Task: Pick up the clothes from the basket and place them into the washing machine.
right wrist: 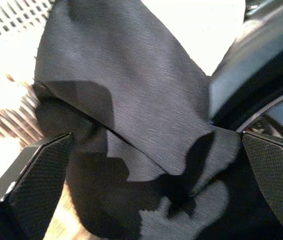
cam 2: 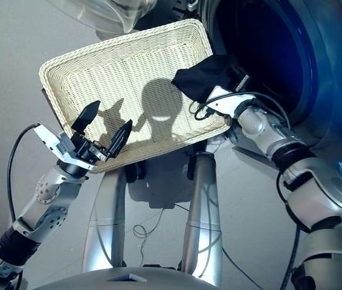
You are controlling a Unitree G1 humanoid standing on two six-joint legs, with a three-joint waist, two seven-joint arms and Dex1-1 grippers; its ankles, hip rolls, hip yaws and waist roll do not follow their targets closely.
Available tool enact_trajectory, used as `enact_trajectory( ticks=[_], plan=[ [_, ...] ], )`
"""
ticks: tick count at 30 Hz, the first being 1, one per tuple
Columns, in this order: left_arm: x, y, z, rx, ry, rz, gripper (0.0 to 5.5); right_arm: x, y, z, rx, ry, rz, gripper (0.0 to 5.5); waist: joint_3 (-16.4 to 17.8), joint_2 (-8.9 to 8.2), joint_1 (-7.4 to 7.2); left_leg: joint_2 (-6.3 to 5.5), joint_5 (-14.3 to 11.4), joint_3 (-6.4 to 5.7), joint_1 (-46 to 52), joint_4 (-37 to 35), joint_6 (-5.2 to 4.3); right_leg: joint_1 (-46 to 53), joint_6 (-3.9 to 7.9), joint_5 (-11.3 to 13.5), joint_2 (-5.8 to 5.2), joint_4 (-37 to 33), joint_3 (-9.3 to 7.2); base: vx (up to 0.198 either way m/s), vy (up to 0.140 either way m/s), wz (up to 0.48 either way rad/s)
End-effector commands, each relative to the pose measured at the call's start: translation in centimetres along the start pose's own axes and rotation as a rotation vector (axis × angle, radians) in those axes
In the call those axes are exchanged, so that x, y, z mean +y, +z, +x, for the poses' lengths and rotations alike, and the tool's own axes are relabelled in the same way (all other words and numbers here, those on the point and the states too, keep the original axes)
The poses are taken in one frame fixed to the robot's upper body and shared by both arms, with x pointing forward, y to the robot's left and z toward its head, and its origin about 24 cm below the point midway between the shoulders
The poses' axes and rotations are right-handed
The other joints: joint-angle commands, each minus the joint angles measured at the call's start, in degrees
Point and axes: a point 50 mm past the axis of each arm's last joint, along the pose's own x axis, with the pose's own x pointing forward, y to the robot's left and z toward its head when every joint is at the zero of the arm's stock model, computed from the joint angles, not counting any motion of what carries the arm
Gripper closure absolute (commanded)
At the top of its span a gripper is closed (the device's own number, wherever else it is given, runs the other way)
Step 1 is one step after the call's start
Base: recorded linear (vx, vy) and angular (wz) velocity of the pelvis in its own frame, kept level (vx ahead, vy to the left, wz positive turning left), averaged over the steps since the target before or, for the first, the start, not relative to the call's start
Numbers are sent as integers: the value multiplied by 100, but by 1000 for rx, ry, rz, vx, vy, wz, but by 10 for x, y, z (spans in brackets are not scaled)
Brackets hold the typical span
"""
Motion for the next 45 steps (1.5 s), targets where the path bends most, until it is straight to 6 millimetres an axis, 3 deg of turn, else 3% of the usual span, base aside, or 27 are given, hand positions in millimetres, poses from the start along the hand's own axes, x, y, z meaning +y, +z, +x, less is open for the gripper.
enact_trajectory(
  ticks=[1,11,13,14,23,36,39,42,45],
  plan=[
    [-10,23,5,-165,-22,18,0,-27,10,11,-15,-104,-69,0,-26,188,59,62,491,122,-141,-591,174,229,-396,-10,-83,-95,-136,0,0,0],
    [-16,21,12,-189,-14,-20,0,-38,19,31,88,-219,-144,0,11,241,163,58,472,161,-129,-610,195,221,-399,14,-108,-121,-126,0,0,0],
    [-16,21,13,-190,-9,-21,0,-38,21,33,113,-215,-173,505,24,255,179,56,475,169,-127,-620,195,226,-398,17,-111,-132,-129,0,0,0],
    [-16,21,13,-191,-9,-21,0,-39,22,35,123,-218,-178,550,34,258,183,52,477,171,-131,-617,196,225,-400,20,-108,-136,-133,0,0,0],
    [-22,22,15,-193,-27,-38,0,-44,5,32,280,-204,-326,550,52,313,261,16,470,191,-112,-649,211,221,-396,17,-126,-131,-136,0,0,0],
    [-24,22,15,-188,-32,-43,0,-65,-2,29,364,-242,-320,550,80,298,250,5,469,204,-105,-622,218,196,-414,34,-104,-104,-131,0,0,0],
    [-22,24,15,-200,-22,-41,0,-80,-1,28,355,-373,-165,550,68,300,228,10,473,210,-116,-619,219,191,-423,32,-93,-95,-133,0,0,0],
    [-20,25,16,-213,-7,-34,0,-92,10,28,262,-559,144,550,72,291,174,4,477,214,-96,-647,214,200,-422,29,-75,-100,-127,0,0,0],
    [-19,24,19,-212,-3,-26,0,-92,13,26,194,-669,466,550,81,282,108,6,456,220,-105,-634,211,208,-425,13,-52,-101,-128,0,0,0]
  ],
)
